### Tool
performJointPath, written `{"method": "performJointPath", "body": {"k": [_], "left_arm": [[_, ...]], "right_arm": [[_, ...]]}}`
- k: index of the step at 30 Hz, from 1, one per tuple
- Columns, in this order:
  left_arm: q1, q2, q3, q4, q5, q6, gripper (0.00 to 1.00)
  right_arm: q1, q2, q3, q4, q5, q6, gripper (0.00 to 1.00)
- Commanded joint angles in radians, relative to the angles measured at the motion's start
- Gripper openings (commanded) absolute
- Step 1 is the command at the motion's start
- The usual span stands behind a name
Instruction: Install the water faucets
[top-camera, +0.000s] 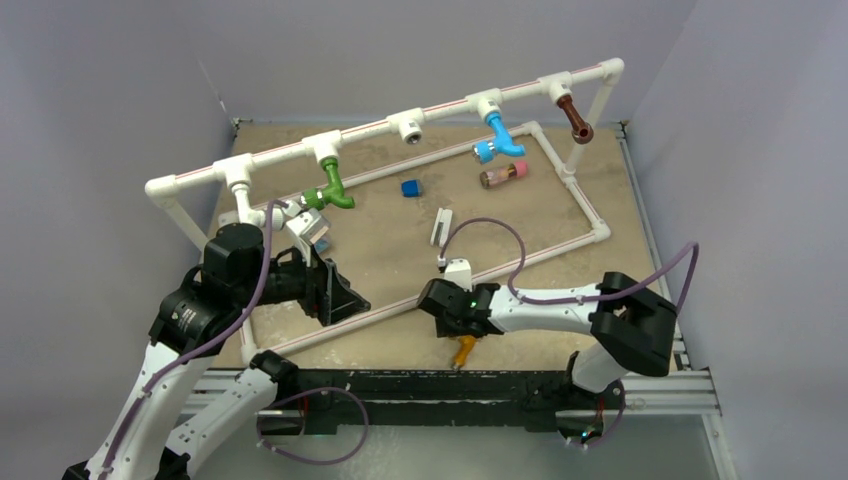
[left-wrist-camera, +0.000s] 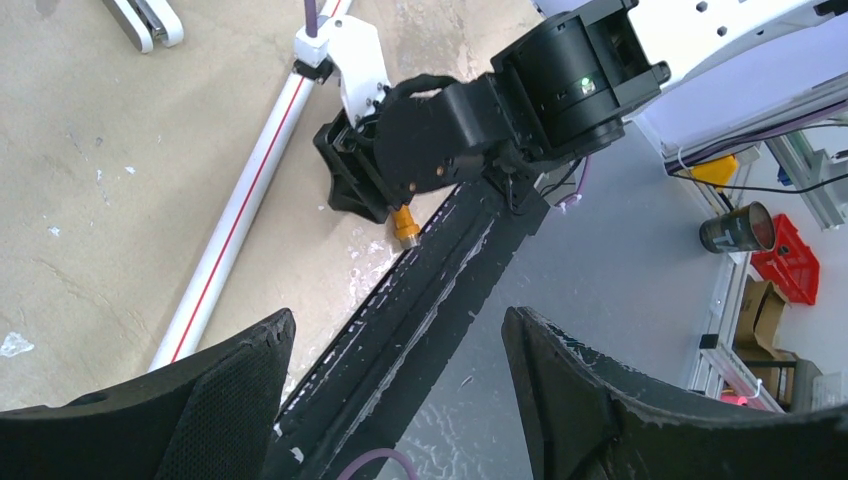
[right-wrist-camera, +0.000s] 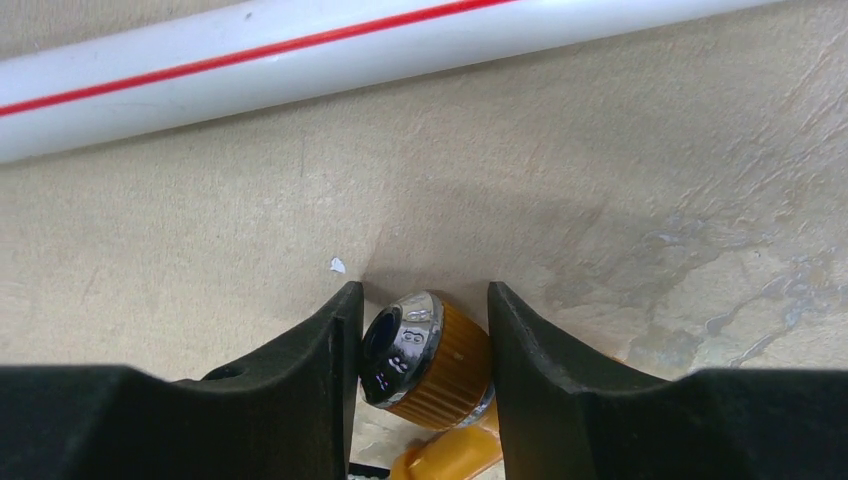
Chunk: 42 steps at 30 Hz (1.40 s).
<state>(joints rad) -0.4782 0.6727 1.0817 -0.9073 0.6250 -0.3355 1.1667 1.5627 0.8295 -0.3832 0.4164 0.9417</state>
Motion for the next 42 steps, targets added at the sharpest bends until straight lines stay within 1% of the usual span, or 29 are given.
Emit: {"method": "performJointPath", "body": {"k": [1, 6, 11, 13, 15, 18, 19, 22, 24, 27, 30, 33, 37, 39, 42], "left_arm": [[0.001, -0.011, 0.009, 0.011, 0.02, 0.021, 0.75], [0.001, -0.026, 0.005, 0.002, 0.009, 0.026, 0.75], [0.002, -0.029, -0.003, 0.013, 0.016, 0.019, 0.75], [0.001, -0.031, -0.005, 0.015, 0.019, 0.015, 0.75], [0.001, -0.033, -0.006, 0.014, 0.021, 0.013, 0.75], [0.001, -0.038, -0.009, 0.008, 0.018, 0.012, 0.75], [0.001, -0.04, -0.009, 0.007, 0.016, 0.012, 0.75], [0.001, -0.042, -0.011, 0.006, 0.012, 0.009, 0.75], [0.001, -0.041, -0.011, 0.005, 0.009, 0.007, 0.75], [0.002, -0.04, -0.011, 0.005, 0.009, 0.007, 0.75], [0.001, -0.04, -0.012, 0.005, 0.008, 0.007, 0.75], [0.001, -0.04, -0.015, 0.007, 0.007, 0.007, 0.75], [0.002, -0.038, -0.019, 0.01, 0.006, 0.009, 0.75], [0.002, -0.038, -0.019, 0.01, 0.004, 0.01, 0.75], [0.002, -0.033, -0.024, 0.014, 0.004, 0.01, 0.75]], "right_arm": [[-0.064, -0.059, -0.088, -0.013, -0.059, 0.081, 0.0], [-0.155, -0.223, -0.163, 0.025, -0.071, 0.157, 0.0], [-0.206, -0.302, -0.182, 0.027, -0.053, 0.27, 0.0], [-0.209, -0.314, -0.182, 0.029, -0.047, 0.302, 0.06], [-0.211, -0.32, -0.183, 0.023, -0.038, 0.337, 0.16], [-0.213, -0.323, -0.186, 0.023, -0.032, 0.364, 0.23], [-0.213, -0.323, -0.189, 0.027, -0.035, 0.368, 0.24], [-0.215, -0.321, -0.195, 0.046, -0.046, 0.379, 0.39], [-0.215, -0.313, -0.196, 0.047, -0.048, 0.384, 0.41], [-0.214, -0.304, -0.19, 0.038, -0.047, 0.382, 0.46], [-0.214, -0.307, -0.184, 0.03, -0.047, 0.367, 0.55], [-0.214, -0.316, -0.179, 0.025, -0.045, 0.338, 0.6], [-0.214, -0.325, -0.164, 0.013, -0.03, 0.284, 0.63], [-0.215, -0.328, -0.15, 0.013, 0.007, 0.226, 0.64], [-0.211, -0.331, -0.129, 0.013, 0.006, 0.133, 0.66]]}}
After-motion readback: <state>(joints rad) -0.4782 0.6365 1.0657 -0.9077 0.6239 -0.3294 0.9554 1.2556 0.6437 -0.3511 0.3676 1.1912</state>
